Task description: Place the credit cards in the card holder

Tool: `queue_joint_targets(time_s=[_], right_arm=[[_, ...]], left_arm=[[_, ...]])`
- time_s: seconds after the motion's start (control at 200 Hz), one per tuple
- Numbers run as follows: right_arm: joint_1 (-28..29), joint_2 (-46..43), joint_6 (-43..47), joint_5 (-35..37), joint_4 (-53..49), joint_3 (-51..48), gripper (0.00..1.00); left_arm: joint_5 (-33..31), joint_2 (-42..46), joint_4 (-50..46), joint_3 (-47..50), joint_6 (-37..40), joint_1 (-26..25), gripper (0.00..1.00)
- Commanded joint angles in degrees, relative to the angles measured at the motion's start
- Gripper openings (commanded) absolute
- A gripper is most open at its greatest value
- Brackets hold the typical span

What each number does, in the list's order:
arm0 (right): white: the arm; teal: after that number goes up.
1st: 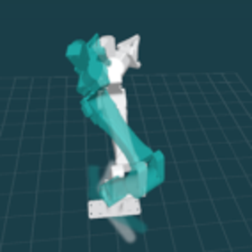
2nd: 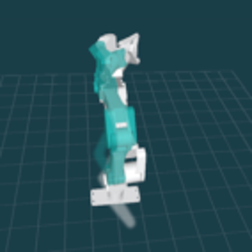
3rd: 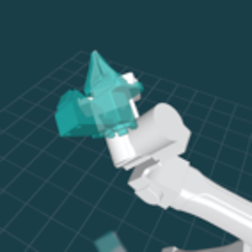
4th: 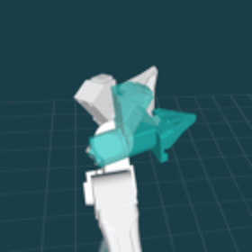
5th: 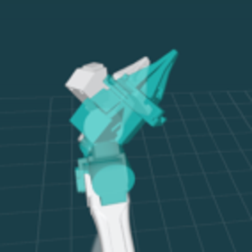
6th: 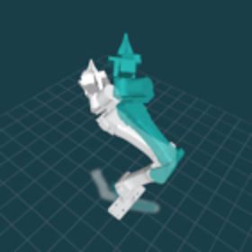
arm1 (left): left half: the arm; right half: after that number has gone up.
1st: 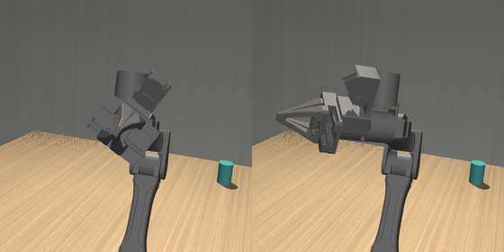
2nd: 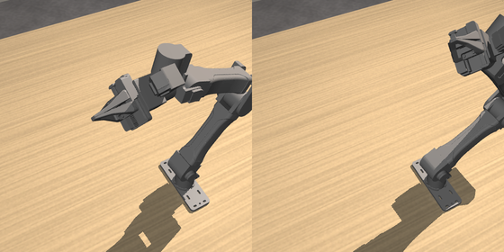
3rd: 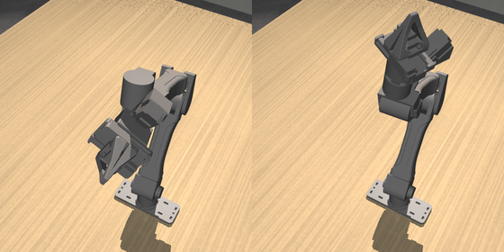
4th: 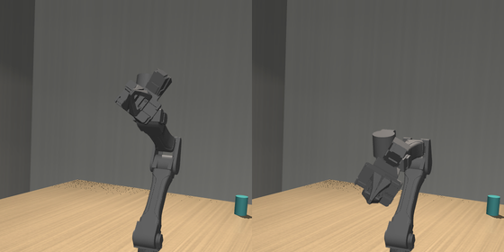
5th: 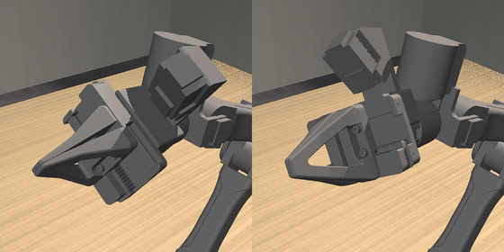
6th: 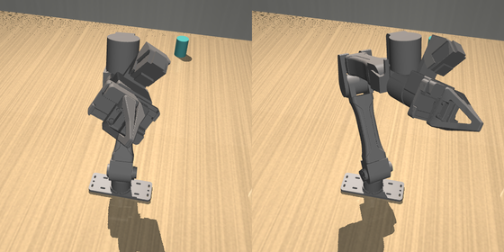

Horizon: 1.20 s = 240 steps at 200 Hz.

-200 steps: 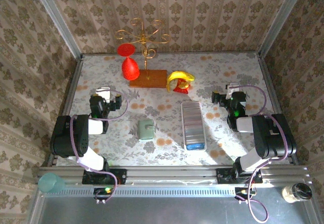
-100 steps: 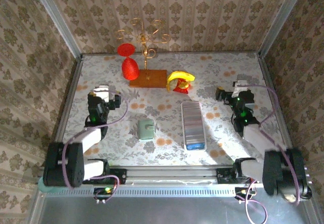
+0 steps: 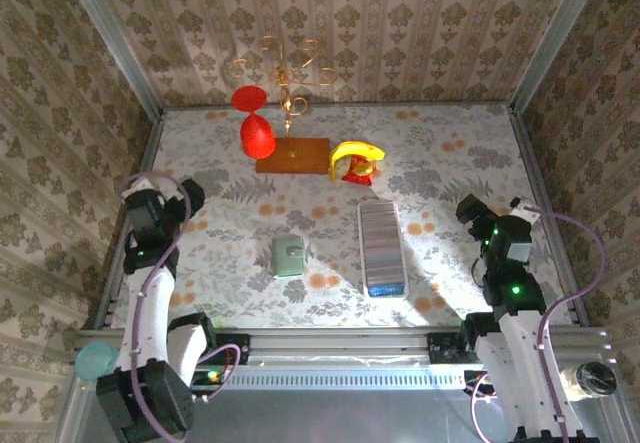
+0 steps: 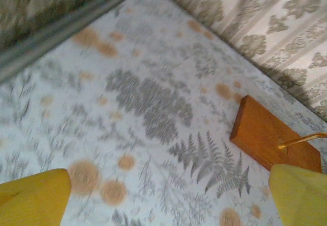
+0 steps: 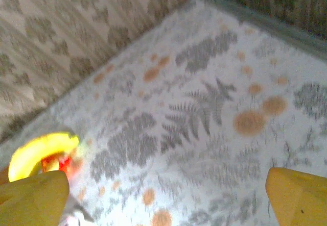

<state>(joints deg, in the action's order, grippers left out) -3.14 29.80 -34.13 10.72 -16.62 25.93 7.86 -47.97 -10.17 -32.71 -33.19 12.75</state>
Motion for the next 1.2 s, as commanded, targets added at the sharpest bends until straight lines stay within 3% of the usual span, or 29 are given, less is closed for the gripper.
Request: queue_joint_targets(time_s=[0.0,0.1,0.215,0.35,0.46,0.56,0.815,1.195], right_arm=[[-0.1,4.9,-1.9,-6.0,-12.0,8.1,1.0],[0.2,10.6,-0.3,-14.3,-16.1,14.5,0.99],[5.6,16.0,-2.0,-18.4,-18.5,20.6,0.95],[22.2,21.8,-3.6,-10.5,-20.8,27.6,0.94],[34.5,27.6,-6.2,-8.8,-19.3,31.4,0.86],[43.5,34.0,-8.9,-8.6,-18.5,34.0,0.75],[56.7,51.0,-15.8,-8.6,-14.5,39.4,0.49],[59.2,73.4,-17.3,-9.9,-16.0,52.3,0.31]], left_arm=[[13.2,0.3,-11.8,-0.1,-5.6,2.8,1.0],[18.3,-1.3,-15.1,-0.5,-2.1,0.7,0.99],[15.6,-3.0,-19.0,-2.5,0.2,-9.3,0.97],[9.9,-5.5,-20.4,-4.1,-1.9,-23.2,0.97],[9.7,-6.5,-18.5,-1.9,-6.3,-30.0,0.89],[9.8,-6.5,-18.1,0.2,-8.0,-34.7,0.88],[13.1,-4.3,-18.3,6.5,-10.4,-35.9,0.77],[16.3,-6.5,-15.2,8.0,-10.6,-35.9,0.68]])
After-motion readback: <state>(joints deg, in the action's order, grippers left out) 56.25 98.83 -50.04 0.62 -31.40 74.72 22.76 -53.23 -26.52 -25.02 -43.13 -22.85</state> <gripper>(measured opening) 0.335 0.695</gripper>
